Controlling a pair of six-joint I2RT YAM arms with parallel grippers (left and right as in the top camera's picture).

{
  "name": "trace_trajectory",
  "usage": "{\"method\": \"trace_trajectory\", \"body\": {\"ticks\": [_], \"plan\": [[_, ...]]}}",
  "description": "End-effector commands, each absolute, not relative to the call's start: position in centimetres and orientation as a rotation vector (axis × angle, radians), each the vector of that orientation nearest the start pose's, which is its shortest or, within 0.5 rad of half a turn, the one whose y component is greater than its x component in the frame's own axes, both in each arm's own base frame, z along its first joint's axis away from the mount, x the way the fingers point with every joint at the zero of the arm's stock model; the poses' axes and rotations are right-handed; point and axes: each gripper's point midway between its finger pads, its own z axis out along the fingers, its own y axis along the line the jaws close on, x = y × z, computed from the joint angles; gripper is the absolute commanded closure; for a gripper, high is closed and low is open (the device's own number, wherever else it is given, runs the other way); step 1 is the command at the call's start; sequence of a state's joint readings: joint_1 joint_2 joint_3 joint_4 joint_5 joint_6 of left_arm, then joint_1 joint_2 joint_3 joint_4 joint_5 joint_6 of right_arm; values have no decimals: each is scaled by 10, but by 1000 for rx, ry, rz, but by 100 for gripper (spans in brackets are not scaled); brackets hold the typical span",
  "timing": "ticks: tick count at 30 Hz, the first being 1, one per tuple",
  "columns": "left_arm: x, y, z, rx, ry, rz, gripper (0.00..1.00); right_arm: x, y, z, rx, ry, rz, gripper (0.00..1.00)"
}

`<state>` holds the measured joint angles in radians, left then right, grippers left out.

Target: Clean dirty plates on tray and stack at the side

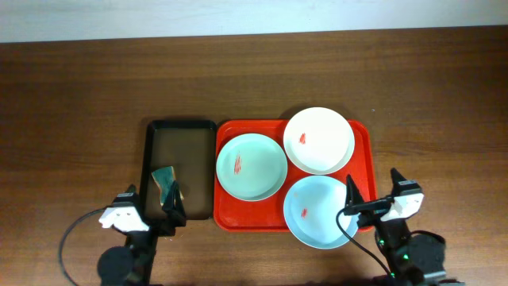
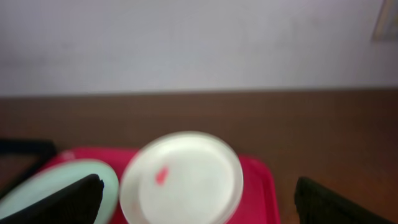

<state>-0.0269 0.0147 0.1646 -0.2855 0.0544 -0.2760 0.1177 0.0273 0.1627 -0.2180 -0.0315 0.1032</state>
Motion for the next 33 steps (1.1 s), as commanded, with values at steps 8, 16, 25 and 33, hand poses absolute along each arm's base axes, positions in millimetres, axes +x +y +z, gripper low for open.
{"method": "trace_trajectory", "body": {"ticks": [8, 16, 25, 33], "plan": [[182, -22, 331, -66, 1729, -246, 2, 176, 27, 309, -35, 1675, 205, 2], [178, -47, 371, 36, 2141, -358, 2, 195, 59, 342, -130, 2083, 362, 1], [230, -49, 290, -55, 2799, -377, 5, 263, 138, 292, -254, 2494, 957, 2], [243, -33, 261, -99, 2934, -241, 100, 298, 128, 214, -26, 2798, 866, 64]]}}
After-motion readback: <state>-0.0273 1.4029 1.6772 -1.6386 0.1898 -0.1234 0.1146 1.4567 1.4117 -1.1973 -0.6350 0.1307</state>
